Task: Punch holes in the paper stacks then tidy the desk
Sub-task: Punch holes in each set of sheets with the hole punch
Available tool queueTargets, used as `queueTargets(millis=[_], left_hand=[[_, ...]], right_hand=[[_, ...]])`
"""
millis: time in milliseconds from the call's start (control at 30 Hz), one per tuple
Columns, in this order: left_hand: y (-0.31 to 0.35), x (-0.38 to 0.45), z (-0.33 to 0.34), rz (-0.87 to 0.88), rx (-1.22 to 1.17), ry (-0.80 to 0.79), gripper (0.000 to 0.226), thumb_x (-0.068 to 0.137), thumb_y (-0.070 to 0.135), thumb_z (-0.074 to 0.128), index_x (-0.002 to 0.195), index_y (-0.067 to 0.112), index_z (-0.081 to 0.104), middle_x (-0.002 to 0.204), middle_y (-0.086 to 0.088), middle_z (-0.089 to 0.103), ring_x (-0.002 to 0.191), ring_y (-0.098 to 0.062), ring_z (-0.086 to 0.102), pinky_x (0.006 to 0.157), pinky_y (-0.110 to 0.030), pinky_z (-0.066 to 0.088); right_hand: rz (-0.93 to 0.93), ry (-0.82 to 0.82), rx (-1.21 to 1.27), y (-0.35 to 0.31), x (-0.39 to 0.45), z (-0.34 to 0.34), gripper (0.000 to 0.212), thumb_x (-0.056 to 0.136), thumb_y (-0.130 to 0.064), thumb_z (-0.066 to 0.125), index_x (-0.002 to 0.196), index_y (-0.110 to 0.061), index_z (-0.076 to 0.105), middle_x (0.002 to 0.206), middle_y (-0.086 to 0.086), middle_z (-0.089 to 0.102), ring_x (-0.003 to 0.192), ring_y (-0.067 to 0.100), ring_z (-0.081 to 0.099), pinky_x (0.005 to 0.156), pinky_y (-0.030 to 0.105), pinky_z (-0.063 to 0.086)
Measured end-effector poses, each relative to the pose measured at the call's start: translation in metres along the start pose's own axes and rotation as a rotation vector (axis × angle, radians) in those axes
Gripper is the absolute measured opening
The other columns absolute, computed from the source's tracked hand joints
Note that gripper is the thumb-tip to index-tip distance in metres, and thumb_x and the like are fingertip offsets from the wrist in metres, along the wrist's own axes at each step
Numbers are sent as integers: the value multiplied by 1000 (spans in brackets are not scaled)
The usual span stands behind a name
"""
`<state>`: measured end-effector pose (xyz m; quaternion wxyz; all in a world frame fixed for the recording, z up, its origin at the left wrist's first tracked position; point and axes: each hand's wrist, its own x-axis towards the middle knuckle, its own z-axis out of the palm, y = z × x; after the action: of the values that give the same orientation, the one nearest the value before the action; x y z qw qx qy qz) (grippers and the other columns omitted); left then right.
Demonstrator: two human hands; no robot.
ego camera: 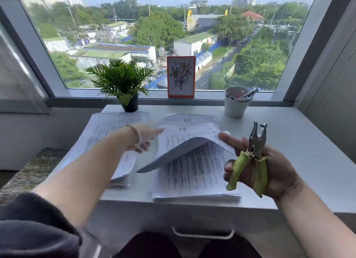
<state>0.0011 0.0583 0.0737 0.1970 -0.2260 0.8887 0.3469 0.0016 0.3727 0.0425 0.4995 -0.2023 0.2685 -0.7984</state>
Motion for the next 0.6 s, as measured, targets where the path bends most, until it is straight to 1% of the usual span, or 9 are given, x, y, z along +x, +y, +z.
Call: queueTargets(millis=[67,133,200,267,333,400,433,500,600], left_hand=[[-47,-19,-13,-199,-361,-279,82,78,76,35,102,-1,53,72,-15,59,58,-23,56,47,-26,49],[-79,-33,-7,-190,-680,-503,91,71,80,30,105,-1,52,72,-18,60,53,-23,56,42,-25,48],[-96,-34,-6,-121,-822,-529,82,83,72,32,111,0,60,92,-22,68,67,-28,68,56,-32,57],[-99,-31,-11,-60,-867,-531,54,85,47,63,112,0,65,103,-18,68,79,-27,70,72,-36,56],[-102,-29,-21,3,-825,-423,44,76,19,73,113,-3,61,97,-16,70,76,-26,71,72,-35,58],[-110,-28,-37,46,-791,-266,17,89,5,60,103,-4,59,82,-15,72,65,-25,71,58,-32,58],[-116,-31,-44,39,-774,-186,9,93,1,54,100,-2,59,78,-14,72,62,-25,71,53,-31,58],[-140,-29,-62,20,-767,-69,16,93,-1,52,108,1,58,84,-15,73,65,-27,71,54,-35,59],[-185,-24,-84,-22,-758,13,26,92,-1,54,117,2,56,102,-21,70,75,-31,70,63,-41,60]], right_hand=[[-45,-83,103,15,14,13,52,105,-32,6,152,-8,4,124,27,57,117,42,50,106,53,21],[-37,-130,127,33,25,20,53,106,-31,8,153,-7,9,134,23,51,114,41,52,103,52,24],[-6,-178,120,52,33,20,53,106,-30,12,152,-4,12,134,26,50,112,41,53,102,51,29],[38,-161,98,64,44,23,53,106,-29,11,152,-1,9,135,31,46,112,45,53,101,54,31],[89,-81,11,68,58,34,56,105,-33,26,150,1,20,133,29,50,105,46,57,95,56,39],[176,74,-235,64,70,41,64,87,-41,63,138,-4,49,105,31,64,88,44,64,80,52,50],[209,156,-363,62,76,48,63,80,-42,69,131,-6,58,89,31,65,82,43,65,75,48,52],[242,230,-490,60,97,64,50,86,-39,57,123,-8,65,77,30,64,81,42,66,75,46,53],[318,263,-613,68,135,80,45,90,-31,48,123,-6,64,80,29,62,84,43,67,77,47,55]])
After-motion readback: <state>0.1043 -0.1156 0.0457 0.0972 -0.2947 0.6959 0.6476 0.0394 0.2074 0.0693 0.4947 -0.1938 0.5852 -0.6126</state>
